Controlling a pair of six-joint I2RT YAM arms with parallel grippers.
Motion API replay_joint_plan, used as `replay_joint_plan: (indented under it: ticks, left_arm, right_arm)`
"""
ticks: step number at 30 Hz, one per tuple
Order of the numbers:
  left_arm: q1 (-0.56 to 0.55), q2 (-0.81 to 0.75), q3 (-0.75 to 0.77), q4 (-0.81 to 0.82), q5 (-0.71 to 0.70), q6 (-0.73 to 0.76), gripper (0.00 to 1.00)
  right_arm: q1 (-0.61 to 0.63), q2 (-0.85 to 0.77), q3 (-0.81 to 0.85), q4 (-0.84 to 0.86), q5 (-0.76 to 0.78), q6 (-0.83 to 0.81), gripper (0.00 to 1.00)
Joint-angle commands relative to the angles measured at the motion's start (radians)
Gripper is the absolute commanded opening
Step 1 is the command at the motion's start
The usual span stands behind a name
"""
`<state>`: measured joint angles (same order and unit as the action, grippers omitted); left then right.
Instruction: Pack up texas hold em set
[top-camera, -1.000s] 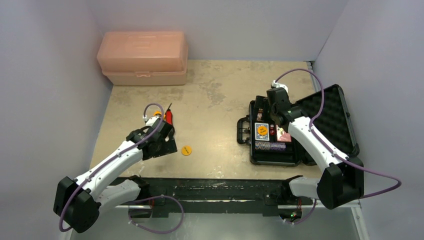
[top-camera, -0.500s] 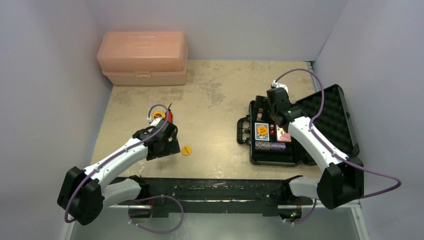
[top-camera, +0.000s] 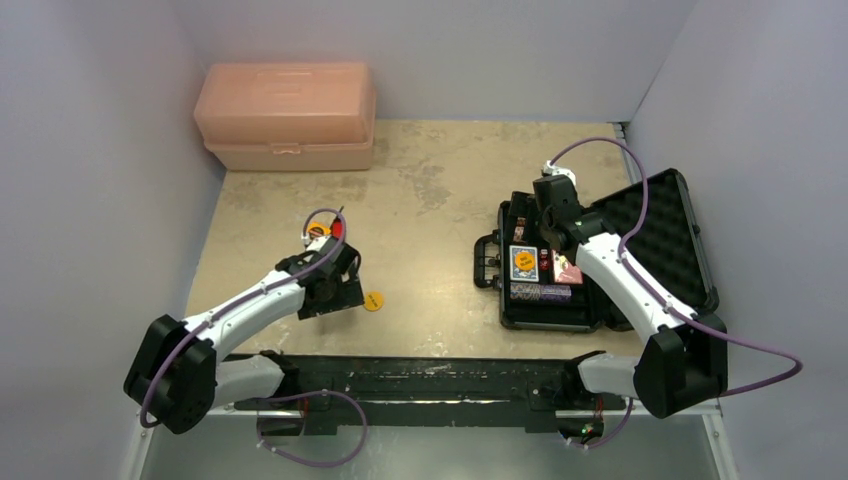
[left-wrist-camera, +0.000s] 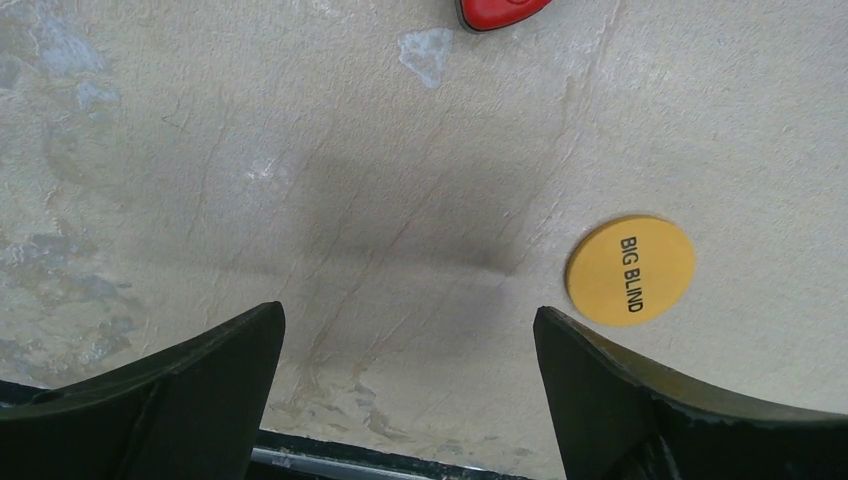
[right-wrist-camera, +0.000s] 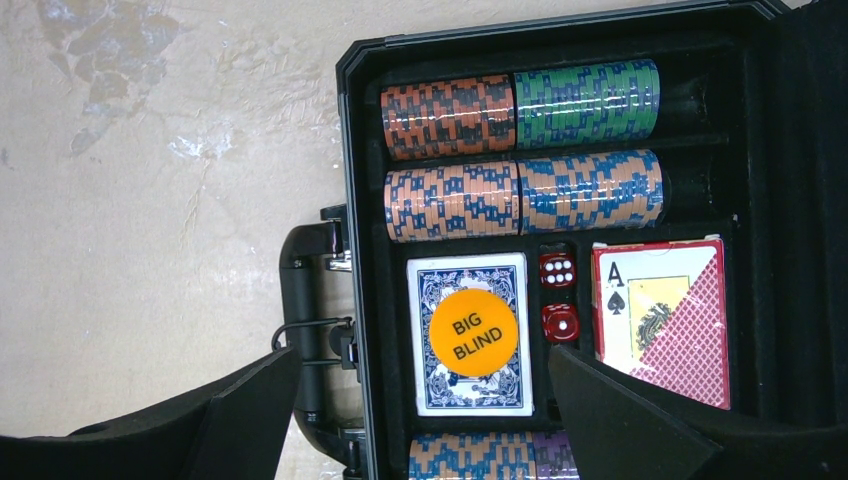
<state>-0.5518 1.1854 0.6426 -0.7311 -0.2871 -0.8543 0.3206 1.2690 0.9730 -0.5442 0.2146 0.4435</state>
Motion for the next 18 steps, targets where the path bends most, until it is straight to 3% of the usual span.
replay_joint_plan:
  ticks: [1,10,18]
  left_arm:
    - [0.004,0.014,0.005,0.043,0.006,-0.004,0.95]
    - [0.000,0.072,0.026,0.142,0.105,0.086,0.84]
    - [-0.122,0.184,0.146,0.126,0.065,0.138,0.80]
  right_arm:
    - [0.003,-0.006,-0.007,0.027,0.001,-0.009,0.99]
    - [0.002,-0.014,-0.007,0.023,0.002,-0.010,0.99]
    - [0.003,-0.016,-0.007,0.021,0.003,-0.011,0.99]
